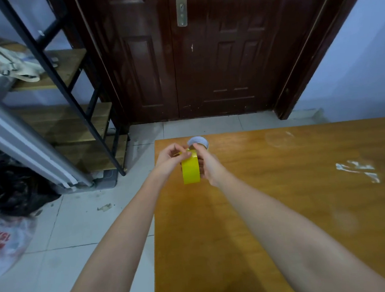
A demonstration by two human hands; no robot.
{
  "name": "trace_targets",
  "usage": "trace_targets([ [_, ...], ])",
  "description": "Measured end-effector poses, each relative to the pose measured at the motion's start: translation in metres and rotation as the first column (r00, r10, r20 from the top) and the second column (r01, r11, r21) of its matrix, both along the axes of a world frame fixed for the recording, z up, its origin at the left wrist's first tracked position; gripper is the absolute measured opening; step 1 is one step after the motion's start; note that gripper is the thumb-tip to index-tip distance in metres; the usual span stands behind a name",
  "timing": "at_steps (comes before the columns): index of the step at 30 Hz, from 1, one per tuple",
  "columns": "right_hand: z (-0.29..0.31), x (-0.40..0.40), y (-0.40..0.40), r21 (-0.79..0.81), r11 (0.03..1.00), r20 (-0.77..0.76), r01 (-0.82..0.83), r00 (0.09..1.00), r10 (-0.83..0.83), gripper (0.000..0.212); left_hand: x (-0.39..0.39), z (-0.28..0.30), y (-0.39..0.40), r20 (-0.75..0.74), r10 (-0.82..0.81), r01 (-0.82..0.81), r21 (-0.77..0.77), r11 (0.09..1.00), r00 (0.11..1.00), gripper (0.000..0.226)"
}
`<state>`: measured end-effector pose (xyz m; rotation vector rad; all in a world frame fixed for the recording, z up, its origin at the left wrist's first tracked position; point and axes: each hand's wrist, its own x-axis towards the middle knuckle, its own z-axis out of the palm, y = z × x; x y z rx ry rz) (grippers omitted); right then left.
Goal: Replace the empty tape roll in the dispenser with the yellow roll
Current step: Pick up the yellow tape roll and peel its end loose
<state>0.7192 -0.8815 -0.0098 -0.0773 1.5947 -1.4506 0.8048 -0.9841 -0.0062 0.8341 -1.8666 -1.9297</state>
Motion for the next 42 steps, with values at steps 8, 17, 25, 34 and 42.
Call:
trace_targets([
  [8,-0.001,0.001,0.043,0.005,0.99,-0.041,0.141,0.989,-0.141,0.024,-0.005,-0.008,0.029,0.048,-0.057,0.058,-0.008,0.998,0.997,0.051],
  [17,-0.016,-0.002,0.123,0.056,0.944,-0.085,0.326,0.943,-0.321,0.041,-0.039,-0.034,0.091,0.186,-0.424,0.364,0.286,0.886,0.886,0.022],
  [25,-0.022,-0.006,0.235,0.123,0.809,-0.11,0.575,0.818,-0.565,0.033,-0.086,-0.044,0.191,0.183,-0.677,0.582,0.386,0.716,0.712,0.019],
  [34,-0.019,0.012,0.335,0.123,0.689,-0.124,0.714,0.7,-0.703,0.012,-0.096,-0.036,0.286,0.196,-0.809,0.694,0.428,0.579,0.555,0.009],
  [42,-0.015,0.013,0.408,0.101,0.596,-0.108,0.796,0.604,-0.789,0.015,-0.11,-0.019,0.373,0.272,-0.848,0.795,0.307,0.524,0.454,0.011],
])
